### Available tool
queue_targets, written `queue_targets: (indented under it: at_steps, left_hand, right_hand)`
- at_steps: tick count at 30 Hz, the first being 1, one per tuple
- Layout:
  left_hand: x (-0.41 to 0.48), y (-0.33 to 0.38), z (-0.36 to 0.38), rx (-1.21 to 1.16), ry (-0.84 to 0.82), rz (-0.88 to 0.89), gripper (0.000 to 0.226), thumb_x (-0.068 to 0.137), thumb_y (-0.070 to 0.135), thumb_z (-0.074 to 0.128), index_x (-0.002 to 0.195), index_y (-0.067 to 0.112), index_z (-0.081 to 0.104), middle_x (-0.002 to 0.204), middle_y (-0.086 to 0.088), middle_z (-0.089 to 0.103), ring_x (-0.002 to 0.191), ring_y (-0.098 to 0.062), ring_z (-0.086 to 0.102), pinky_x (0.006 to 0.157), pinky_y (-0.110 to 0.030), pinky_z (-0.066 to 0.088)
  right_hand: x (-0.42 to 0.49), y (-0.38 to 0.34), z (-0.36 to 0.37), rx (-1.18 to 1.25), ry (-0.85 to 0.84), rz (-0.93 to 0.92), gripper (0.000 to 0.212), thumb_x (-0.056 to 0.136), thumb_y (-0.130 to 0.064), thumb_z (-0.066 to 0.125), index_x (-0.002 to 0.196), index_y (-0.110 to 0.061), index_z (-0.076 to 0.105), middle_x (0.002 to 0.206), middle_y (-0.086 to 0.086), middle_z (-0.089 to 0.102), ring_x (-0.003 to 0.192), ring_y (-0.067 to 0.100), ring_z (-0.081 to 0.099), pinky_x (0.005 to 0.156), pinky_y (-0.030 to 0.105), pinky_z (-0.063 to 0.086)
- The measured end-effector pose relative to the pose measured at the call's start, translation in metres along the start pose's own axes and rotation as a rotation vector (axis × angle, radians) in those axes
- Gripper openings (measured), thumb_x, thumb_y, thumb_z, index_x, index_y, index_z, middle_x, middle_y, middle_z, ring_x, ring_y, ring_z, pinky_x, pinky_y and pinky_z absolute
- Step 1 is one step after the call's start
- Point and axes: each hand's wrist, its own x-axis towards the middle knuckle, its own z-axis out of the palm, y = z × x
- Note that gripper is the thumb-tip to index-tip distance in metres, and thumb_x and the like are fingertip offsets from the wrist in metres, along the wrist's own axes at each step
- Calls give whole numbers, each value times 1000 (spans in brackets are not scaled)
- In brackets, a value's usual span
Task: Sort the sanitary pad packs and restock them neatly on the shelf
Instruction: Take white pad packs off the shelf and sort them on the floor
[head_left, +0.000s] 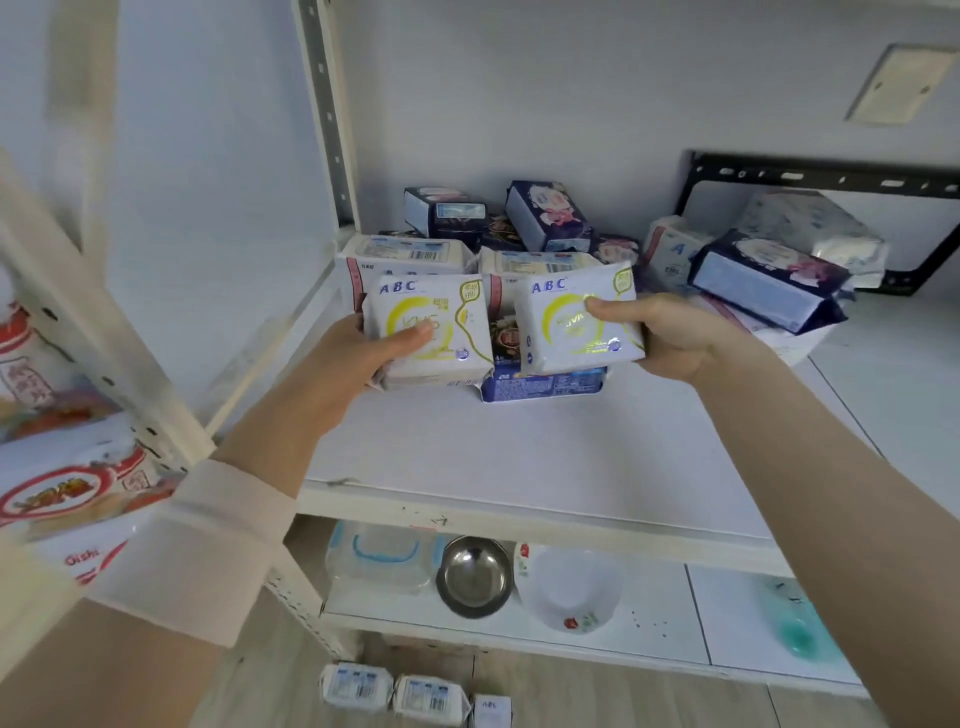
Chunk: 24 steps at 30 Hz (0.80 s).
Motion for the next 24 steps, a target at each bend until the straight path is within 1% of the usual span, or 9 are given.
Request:
queue_targets:
  at_steps: [4,7,8,10,12,15,17,19,24]
  left_hand:
    - [-42,-15,22,-36,45,32,59,51,38,88,101,18,66,102,-3,72,105,-26,63,102,-50,41]
    - [-78,-33,44,-75,111,45,57,49,37,88,99,21,65,102,-3,72,108,-30,61,103,-51,39]
    - [-91,-40,53,-96,124,48,61,44,40,88,97,21,65,100,-2,72,107,-30,61,102,-50,41]
    - [-113,-54,69,-140,135,48,79,28,50,90,97,21,63,94,2,73,97,-23,66,88,-39,52]
    - [-136,-67,81,-150,140,40,89,21,57,88,98,21,62,93,3,73,92,-21,66,78,-37,54]
    - [-167,-81,95,-155,96,42,88,27,55,89,103,22,61,103,1,72,105,-26,64,97,-47,46]
    - [-186,-88,101,-147,41,37,89,30,54,89,107,21,60,106,0,71,104,-22,65,97,-46,46]
    - [-205,-96,106,-129,-2,30,88,33,54,89,109,20,59,108,0,70,103,-19,65,97,-45,45]
    - [-258,-123,111,-101,-102,-6,87,37,51,89,112,23,55,104,6,71,98,-12,67,82,-26,55]
  right_hand:
    - [-35,17,-8,-1,8,-47,65,70,-20,72,127,3,52,120,15,63,98,17,67,85,25,54]
    - [-57,39,-21,-81,36,-109,126,37,-45,91,127,19,30,133,39,35,118,38,51,108,45,37]
    - [-63,48,-27,-104,39,-132,131,31,-51,91,126,18,32,133,41,30,122,44,42,109,52,32]
    - [-80,61,-32,-110,60,-158,116,35,-54,89,123,9,48,133,39,30,125,49,29,107,60,25]
    - [-106,66,-26,-102,72,-167,83,55,-50,82,117,0,58,134,35,31,126,48,27,109,58,23]
    - [-136,75,-27,-53,51,-172,40,90,-34,57,117,-4,58,119,17,62,114,28,58,102,37,44]
    - [-157,85,-25,-16,17,-161,30,96,-29,46,109,-6,61,93,-1,73,89,11,69,82,22,54]
    - [-178,97,-22,36,18,-147,27,97,-28,43,97,-9,61,80,-5,73,79,7,70,71,20,56]
    - [-220,134,-8,192,22,-80,29,98,-30,40,102,-10,61,86,-1,73,77,11,70,65,24,55]
